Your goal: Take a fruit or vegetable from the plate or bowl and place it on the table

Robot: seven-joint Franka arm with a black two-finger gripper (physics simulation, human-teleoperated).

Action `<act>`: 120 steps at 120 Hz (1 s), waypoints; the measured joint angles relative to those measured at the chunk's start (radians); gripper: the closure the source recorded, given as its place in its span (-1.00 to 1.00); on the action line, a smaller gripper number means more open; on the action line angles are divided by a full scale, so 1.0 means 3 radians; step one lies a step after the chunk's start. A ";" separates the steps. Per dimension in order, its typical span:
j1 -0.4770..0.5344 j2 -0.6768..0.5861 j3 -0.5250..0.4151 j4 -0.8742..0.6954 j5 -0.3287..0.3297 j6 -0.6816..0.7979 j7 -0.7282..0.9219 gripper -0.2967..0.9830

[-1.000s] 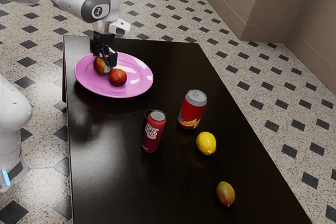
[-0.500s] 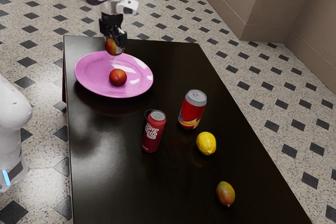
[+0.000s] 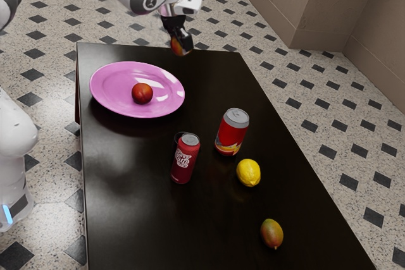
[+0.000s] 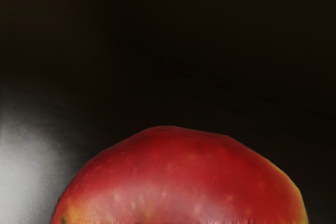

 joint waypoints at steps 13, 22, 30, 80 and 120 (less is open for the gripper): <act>-0.0020 0.0245 -0.0003 0.0074 0.0033 0.0217 -0.0009 -0.02; -0.0024 0.0358 -0.0003 0.0085 0.0041 0.0313 -0.0018 -0.02; -0.0027 0.0406 -0.0003 0.0089 0.0045 0.0374 -0.0026 -0.02; -0.0036 0.0839 -0.0014 0.0094 0.0031 0.0862 -0.0052 -0.03; -0.0082 0.1045 0.0014 0.0076 0.0005 0.1224 -0.0049 -0.02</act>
